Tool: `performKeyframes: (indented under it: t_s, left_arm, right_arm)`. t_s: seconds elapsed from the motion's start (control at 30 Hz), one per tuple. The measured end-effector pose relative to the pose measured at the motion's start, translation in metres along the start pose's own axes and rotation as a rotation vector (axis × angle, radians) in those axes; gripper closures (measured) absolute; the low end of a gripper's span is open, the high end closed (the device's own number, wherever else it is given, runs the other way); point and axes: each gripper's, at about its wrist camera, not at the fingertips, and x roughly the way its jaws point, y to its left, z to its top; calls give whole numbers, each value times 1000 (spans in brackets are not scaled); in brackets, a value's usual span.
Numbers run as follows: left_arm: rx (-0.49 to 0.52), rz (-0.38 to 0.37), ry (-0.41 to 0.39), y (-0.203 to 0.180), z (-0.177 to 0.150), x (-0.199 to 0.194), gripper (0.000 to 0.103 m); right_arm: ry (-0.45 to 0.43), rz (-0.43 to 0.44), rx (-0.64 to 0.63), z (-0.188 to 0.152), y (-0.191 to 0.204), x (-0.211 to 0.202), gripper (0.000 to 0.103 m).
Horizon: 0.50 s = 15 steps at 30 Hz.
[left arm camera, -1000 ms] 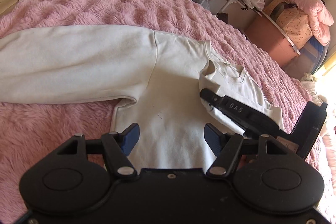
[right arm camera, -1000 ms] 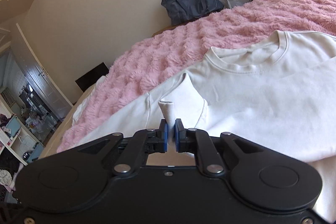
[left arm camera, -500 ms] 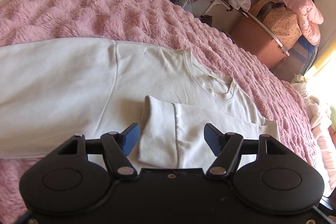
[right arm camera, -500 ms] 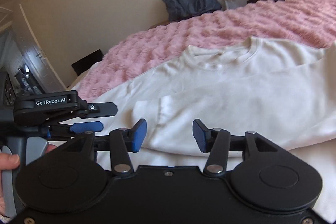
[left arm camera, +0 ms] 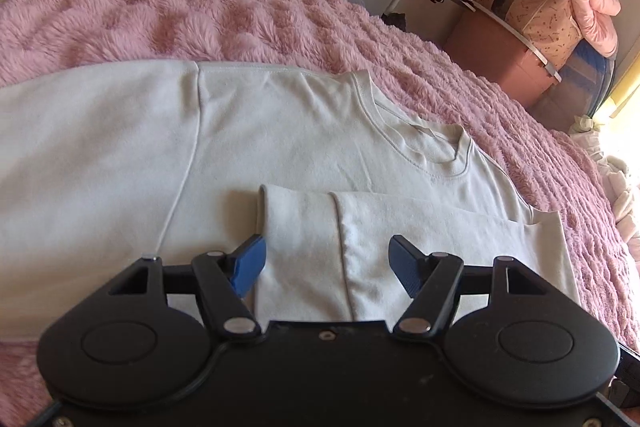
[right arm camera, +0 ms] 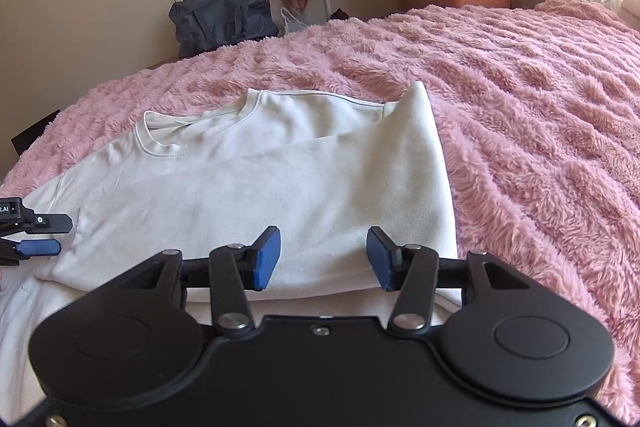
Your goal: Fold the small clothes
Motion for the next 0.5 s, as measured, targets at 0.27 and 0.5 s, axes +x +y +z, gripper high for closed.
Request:
performKeyframes:
  t_s: [0.27, 0.5]
  left_arm:
    - [-13, -13, 3, 20, 3, 9, 36]
    - [-33, -80, 8, 17, 6, 20, 60]
  right_arm:
    - [-6, 38, -5, -4, 7, -1, 53]
    - [-4, 33, -10, -3, 8, -3, 53]
